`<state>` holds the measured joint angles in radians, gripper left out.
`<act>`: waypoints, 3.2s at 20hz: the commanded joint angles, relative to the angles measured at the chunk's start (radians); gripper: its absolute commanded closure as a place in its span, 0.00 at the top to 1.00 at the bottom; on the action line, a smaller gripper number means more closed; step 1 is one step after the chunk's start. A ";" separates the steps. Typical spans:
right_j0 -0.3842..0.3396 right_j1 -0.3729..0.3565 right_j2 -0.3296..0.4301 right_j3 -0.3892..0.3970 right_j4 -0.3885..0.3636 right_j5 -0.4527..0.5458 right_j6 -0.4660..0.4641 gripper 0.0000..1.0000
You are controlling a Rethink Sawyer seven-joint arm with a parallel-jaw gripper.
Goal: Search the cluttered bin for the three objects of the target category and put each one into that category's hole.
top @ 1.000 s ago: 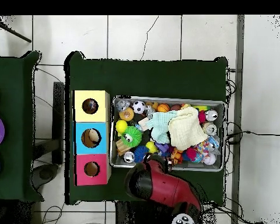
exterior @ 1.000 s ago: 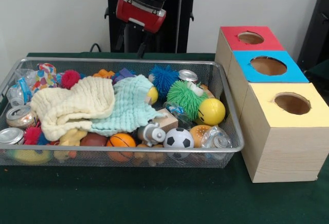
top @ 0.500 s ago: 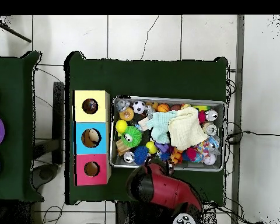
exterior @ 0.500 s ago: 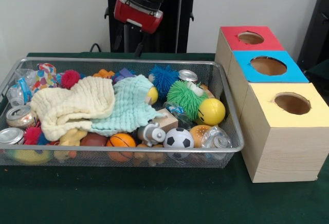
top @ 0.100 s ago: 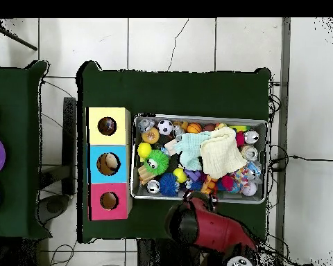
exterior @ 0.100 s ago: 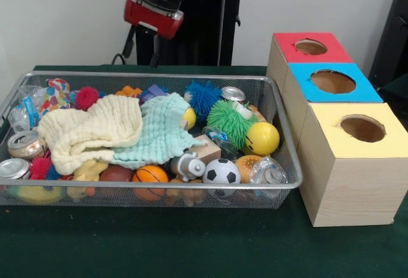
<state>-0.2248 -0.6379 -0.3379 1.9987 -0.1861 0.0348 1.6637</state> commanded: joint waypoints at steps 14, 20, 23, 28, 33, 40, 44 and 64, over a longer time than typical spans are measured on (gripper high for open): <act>-0.183 -0.036 0.256 -0.009 -0.176 0.005 0.065 1.00; -0.211 -0.079 0.283 -0.025 -0.188 0.079 0.031 1.00; -0.224 -0.097 0.296 -0.042 -0.191 0.121 0.008 1.00; -0.257 -0.101 0.320 -0.065 -0.207 0.150 -0.016 1.00; -0.313 -0.085 0.358 -0.081 -0.227 0.167 -0.039 1.00; -0.370 -0.060 0.400 -0.129 -0.258 0.186 -0.070 1.00; -0.391 -0.060 0.419 -0.147 -0.274 0.205 -0.078 1.00; -0.450 -0.042 0.484 -0.217 -0.331 0.270 -0.083 1.00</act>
<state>-0.6536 -0.7209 0.0503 1.8640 -0.4555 0.1793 1.6637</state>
